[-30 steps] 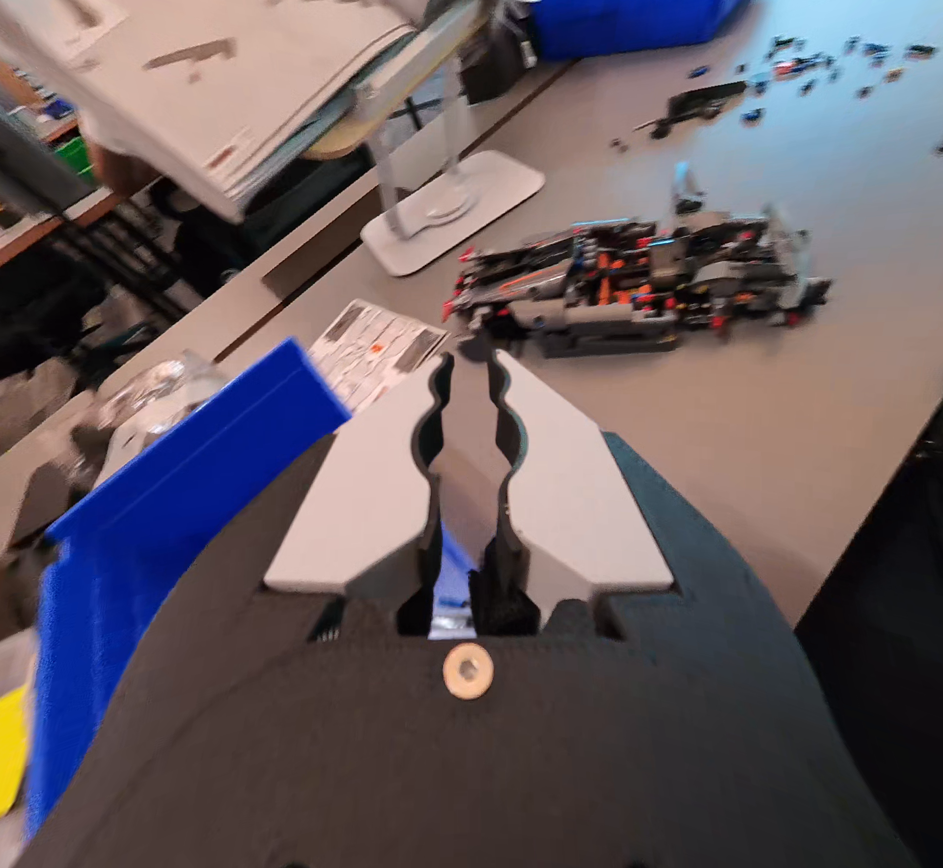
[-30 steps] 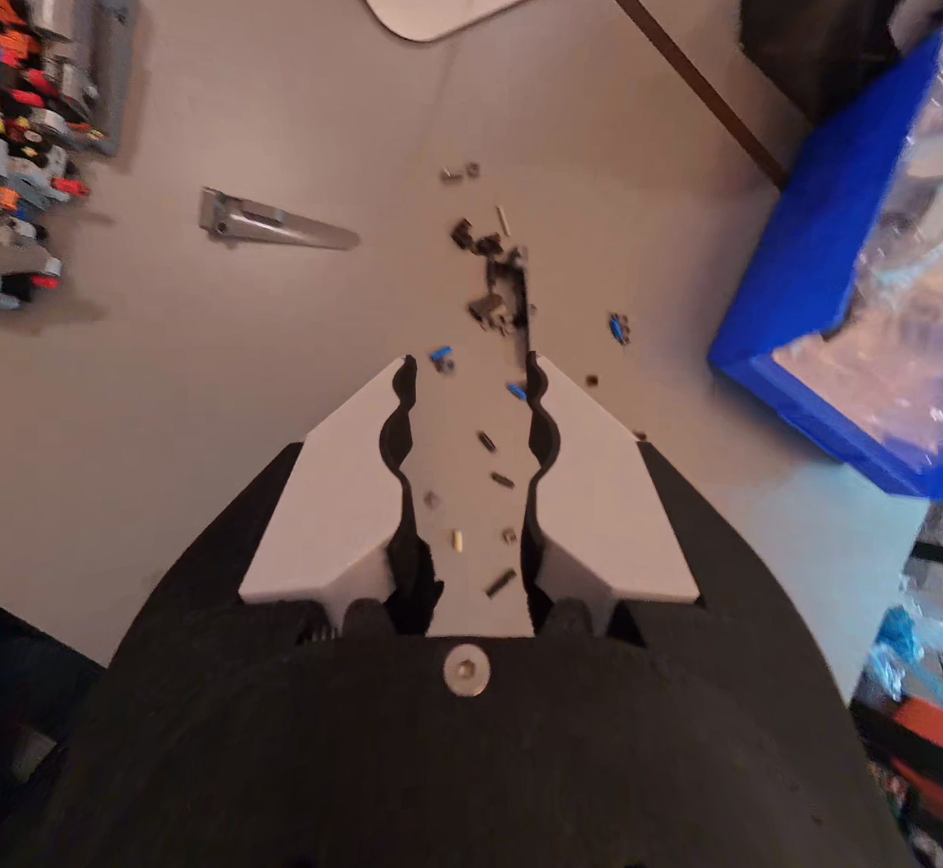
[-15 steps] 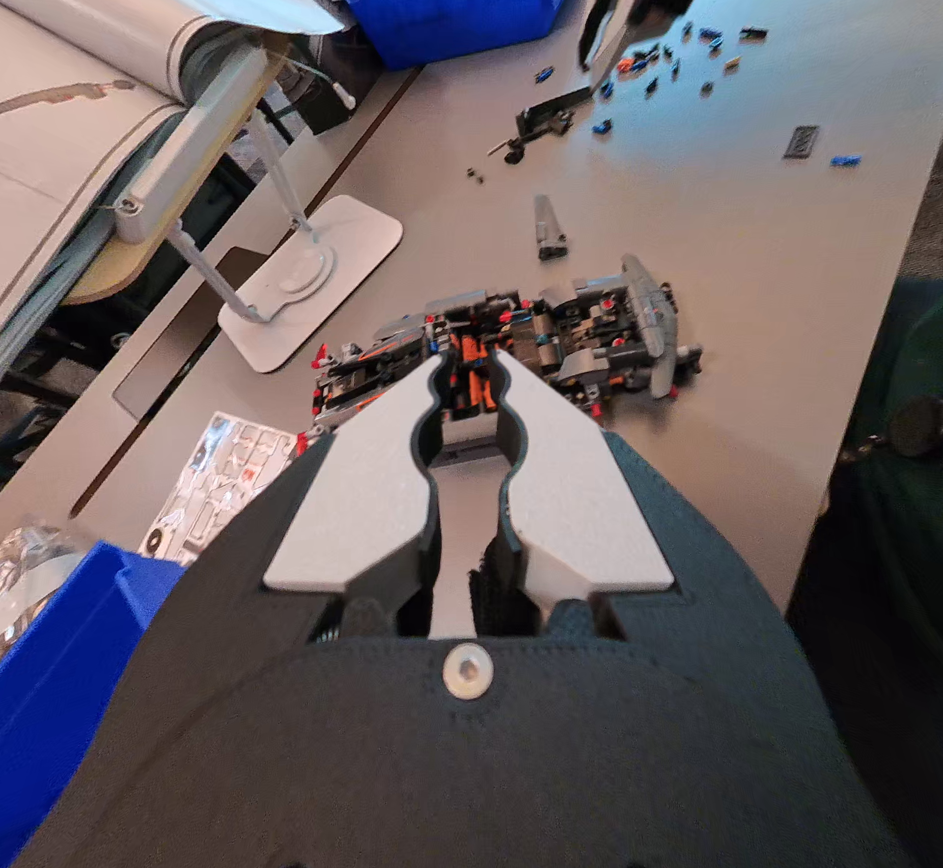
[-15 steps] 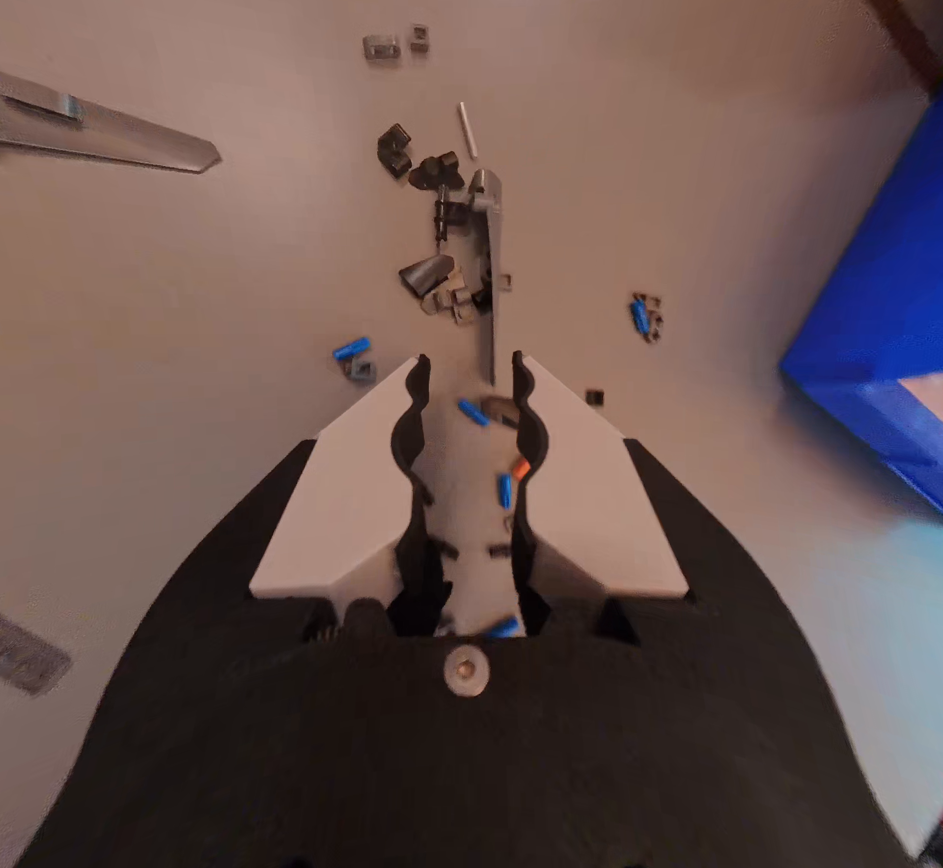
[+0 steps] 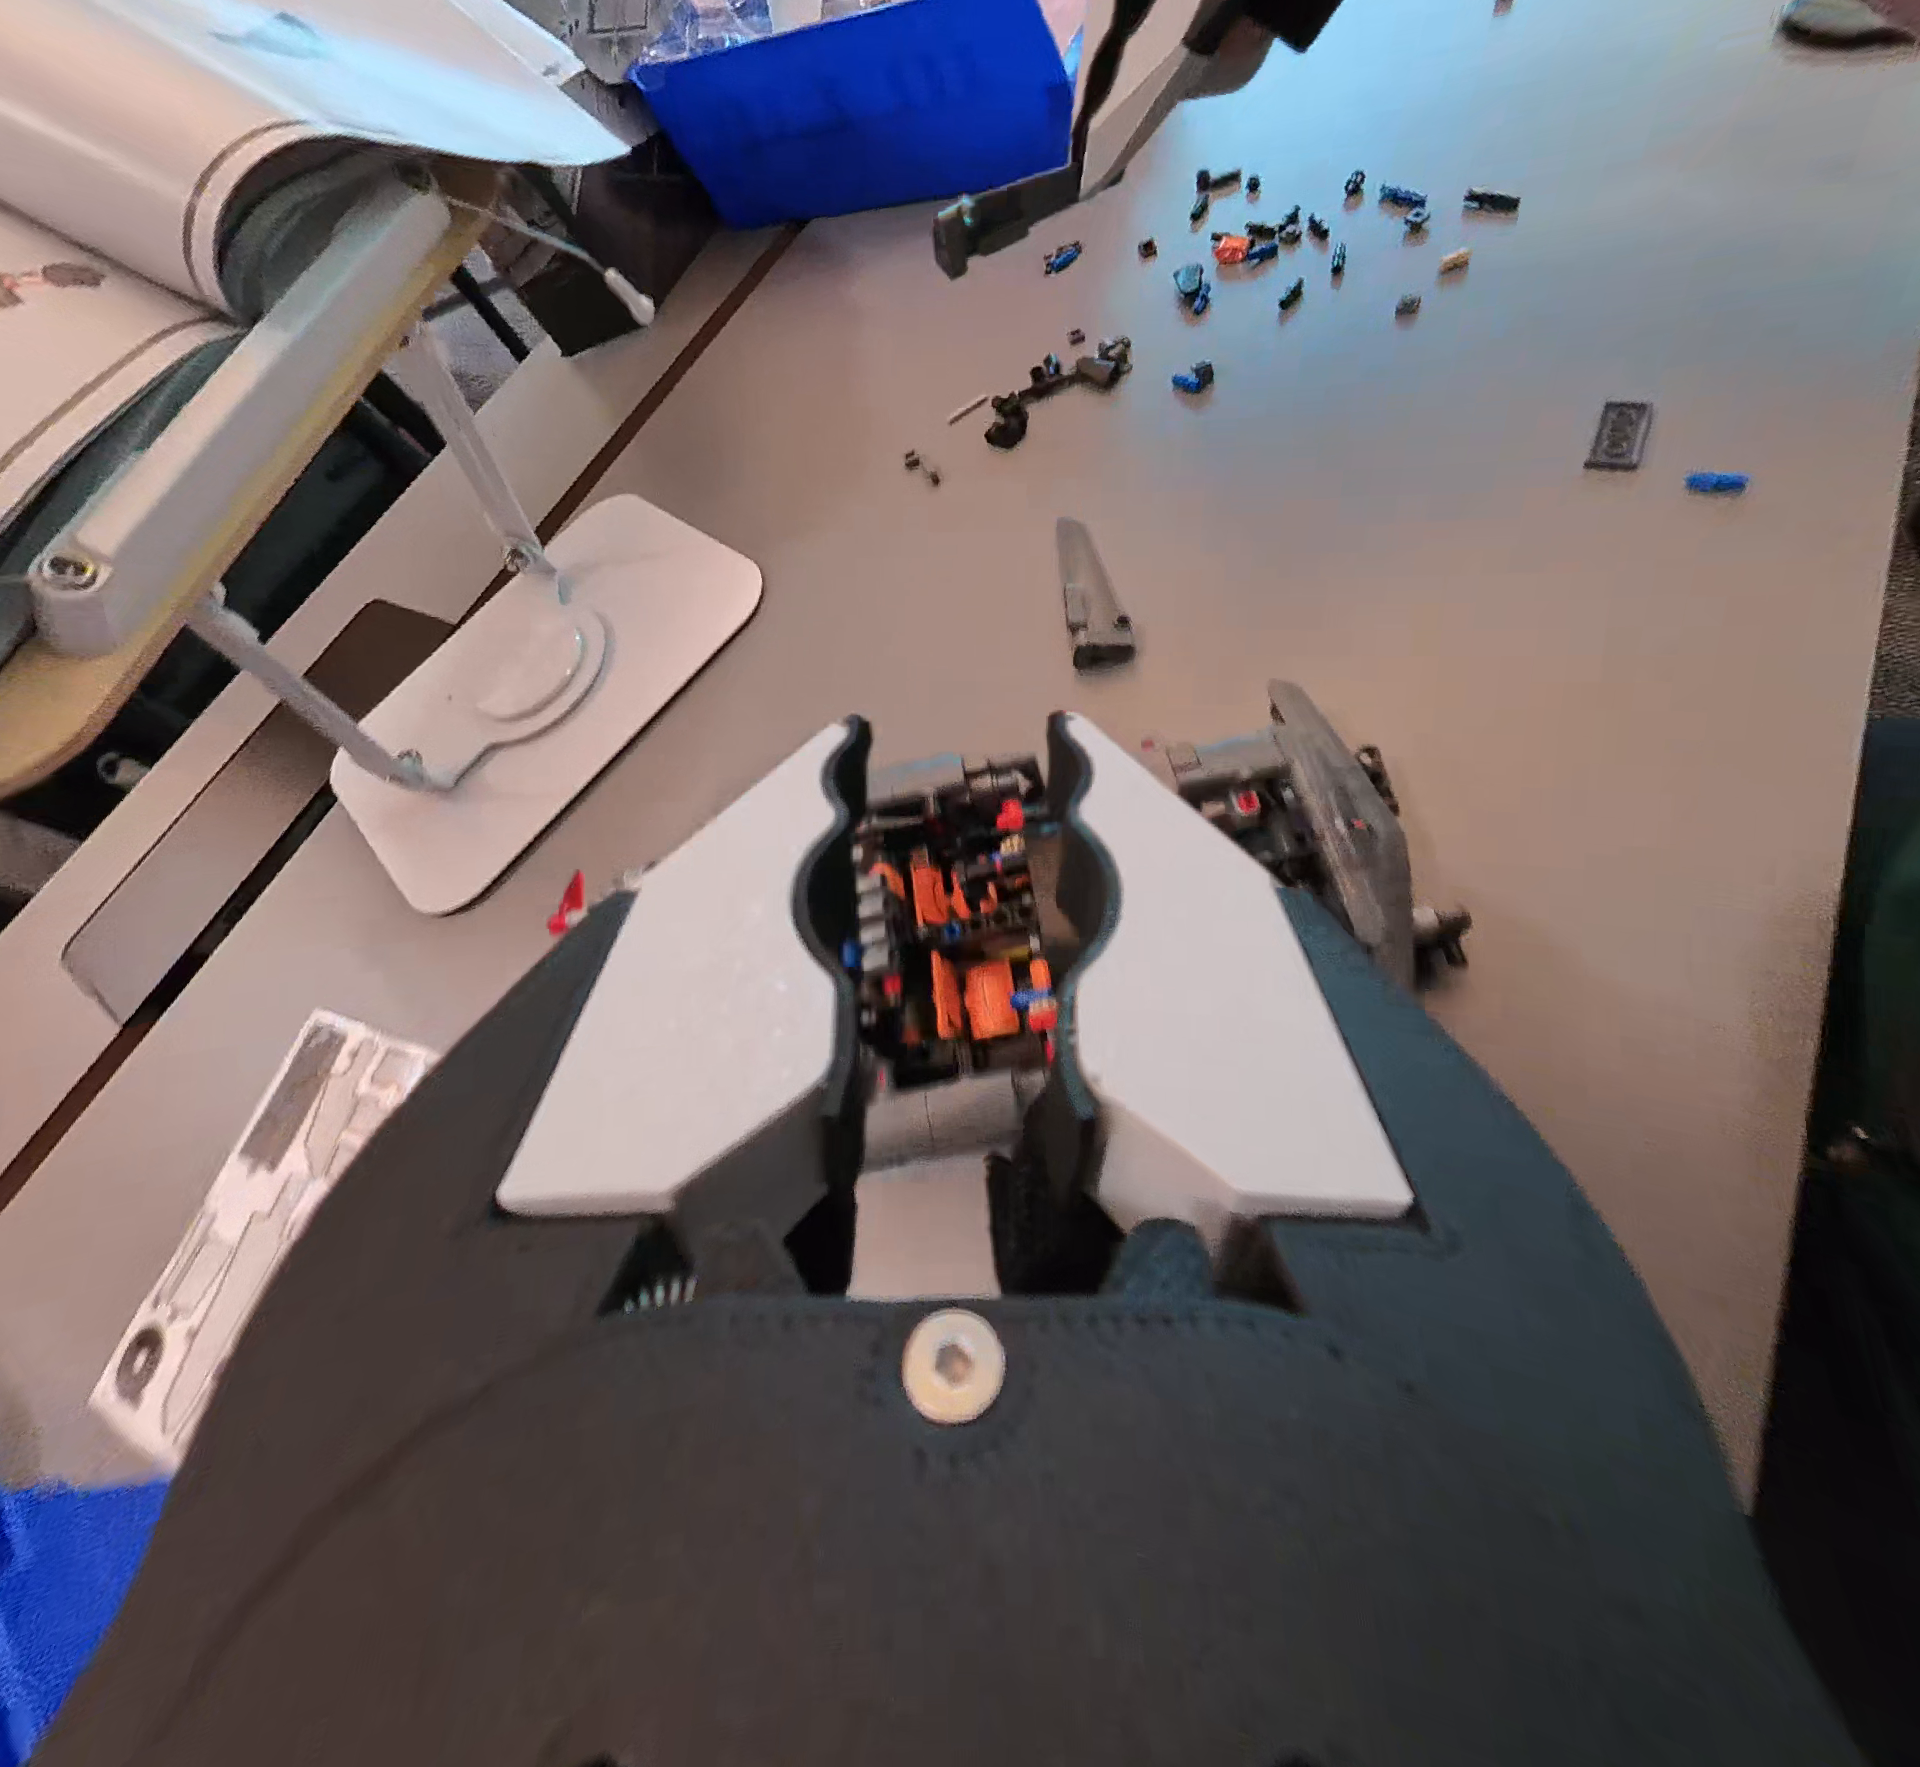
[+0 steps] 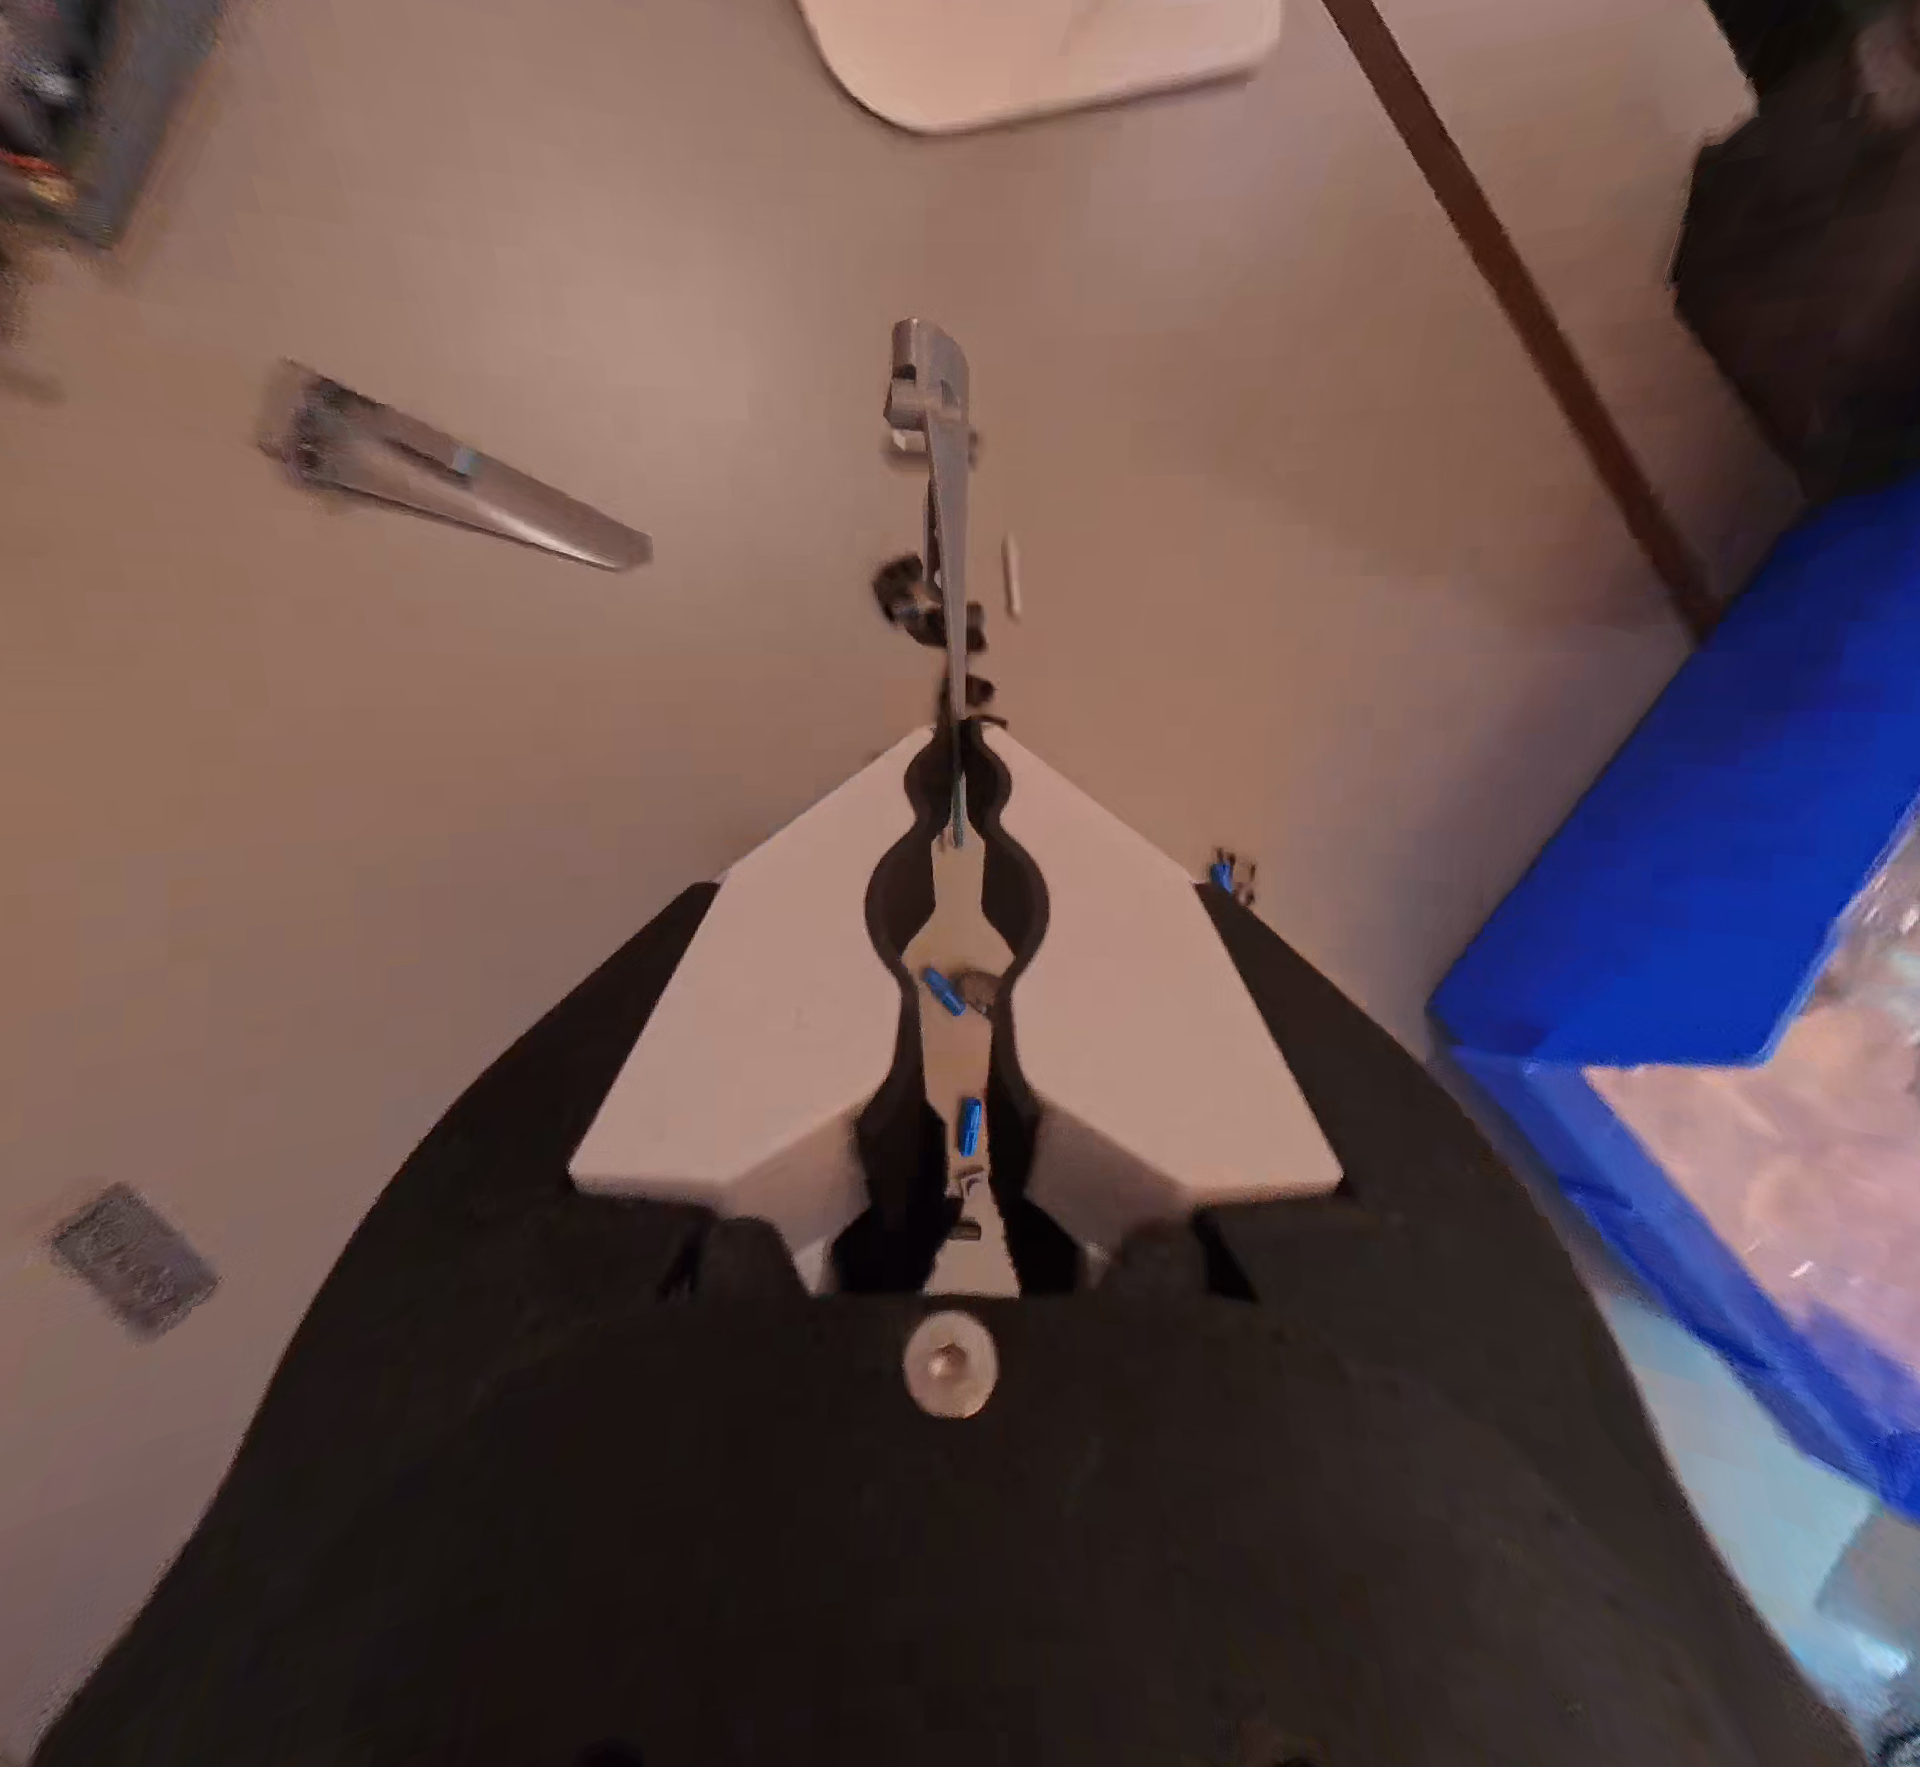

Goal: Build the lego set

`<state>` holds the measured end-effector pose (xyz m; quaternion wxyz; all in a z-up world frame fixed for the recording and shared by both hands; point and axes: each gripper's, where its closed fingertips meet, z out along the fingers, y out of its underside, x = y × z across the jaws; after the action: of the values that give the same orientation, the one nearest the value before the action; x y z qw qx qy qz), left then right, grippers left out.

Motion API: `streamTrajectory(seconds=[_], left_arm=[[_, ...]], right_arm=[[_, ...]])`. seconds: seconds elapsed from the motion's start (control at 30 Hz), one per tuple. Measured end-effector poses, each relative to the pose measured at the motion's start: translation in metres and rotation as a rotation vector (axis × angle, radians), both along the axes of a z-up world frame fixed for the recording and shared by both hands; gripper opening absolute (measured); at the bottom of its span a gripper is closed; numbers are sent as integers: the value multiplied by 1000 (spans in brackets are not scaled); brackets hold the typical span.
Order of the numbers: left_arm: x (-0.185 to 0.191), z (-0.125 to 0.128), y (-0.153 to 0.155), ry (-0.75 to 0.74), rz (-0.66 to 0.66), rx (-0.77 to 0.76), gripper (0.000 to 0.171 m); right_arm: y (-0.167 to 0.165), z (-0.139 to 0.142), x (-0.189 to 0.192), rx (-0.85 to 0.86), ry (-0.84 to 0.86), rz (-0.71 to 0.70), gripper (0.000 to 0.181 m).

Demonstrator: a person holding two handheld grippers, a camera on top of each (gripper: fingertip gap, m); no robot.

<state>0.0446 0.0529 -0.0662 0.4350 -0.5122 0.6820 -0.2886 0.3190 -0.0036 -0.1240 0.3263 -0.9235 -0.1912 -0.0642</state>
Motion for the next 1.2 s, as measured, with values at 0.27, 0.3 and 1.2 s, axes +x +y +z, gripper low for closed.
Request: streamTrajectory(seconds=[0.27,0.3,1.2], left_arm=[[75,2,-13,-16,-144,52,47],[82,0,-11,-13,-152,66,48],[79,54,27,-421,-326,-848,7]], right_arm=[[23,51,-114,-37,-287,418,0],[26,54,-124,-43,-313,451,0],[100,128,-181,429,525,313,30]])
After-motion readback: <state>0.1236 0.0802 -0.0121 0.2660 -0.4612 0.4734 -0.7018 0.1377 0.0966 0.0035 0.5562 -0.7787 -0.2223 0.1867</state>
